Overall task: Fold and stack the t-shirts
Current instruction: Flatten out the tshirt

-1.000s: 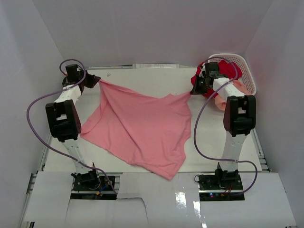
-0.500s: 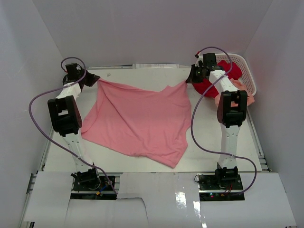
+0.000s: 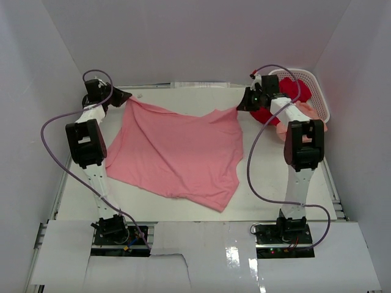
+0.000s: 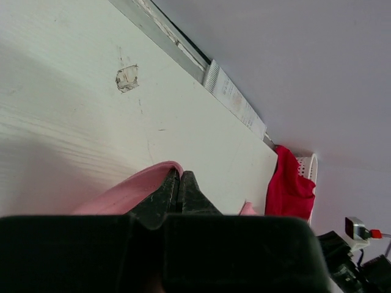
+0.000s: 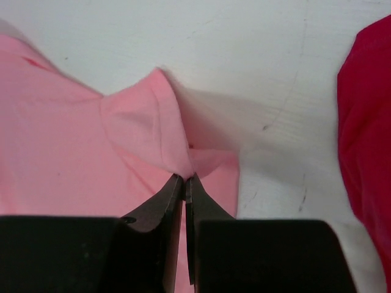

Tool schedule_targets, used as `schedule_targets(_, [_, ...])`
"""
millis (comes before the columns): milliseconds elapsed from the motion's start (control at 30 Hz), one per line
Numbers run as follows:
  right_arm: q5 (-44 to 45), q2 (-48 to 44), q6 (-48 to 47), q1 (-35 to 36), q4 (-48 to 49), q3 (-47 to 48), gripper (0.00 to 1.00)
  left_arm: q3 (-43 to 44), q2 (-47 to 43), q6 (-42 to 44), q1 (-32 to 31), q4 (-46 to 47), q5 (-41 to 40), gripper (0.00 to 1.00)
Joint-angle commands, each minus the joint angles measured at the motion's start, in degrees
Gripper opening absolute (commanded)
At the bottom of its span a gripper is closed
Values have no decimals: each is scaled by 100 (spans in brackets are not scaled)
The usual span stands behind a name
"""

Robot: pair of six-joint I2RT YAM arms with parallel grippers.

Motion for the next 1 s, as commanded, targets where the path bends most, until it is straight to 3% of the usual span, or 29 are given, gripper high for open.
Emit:
schedule_targets(0, [-316,-1326,-29,-8,577,-381,8,5,-833,172,34,42,222,0])
schedule_targets(100, [-492,-2466,-116,27,595,-883,8,-100,-1395,331,43,-398,196,0])
schedule_targets(300, [-843,-4390,-56,115,717,-1812,8,-1153,-3126,340,87,-829,-67,0])
schedule_targets(500, [-712,-6370,16,510,947,-3316,8,-3324,-5384,182,324,-733,-261,0])
schedule_targets(567, [-642,-6793,-46,589,807,-3389,8,-3981,-6286,242,394,-698,-261,0])
schedule_targets(767, [-782,-8277,-178,642,577,-3283,8,-4538,-8117,410,456,-1224,-578,0])
schedule_targets(967, [-659,-8772,-327,633,147,-2452,8,-4539,-8691,419,465,-1822,-498,0])
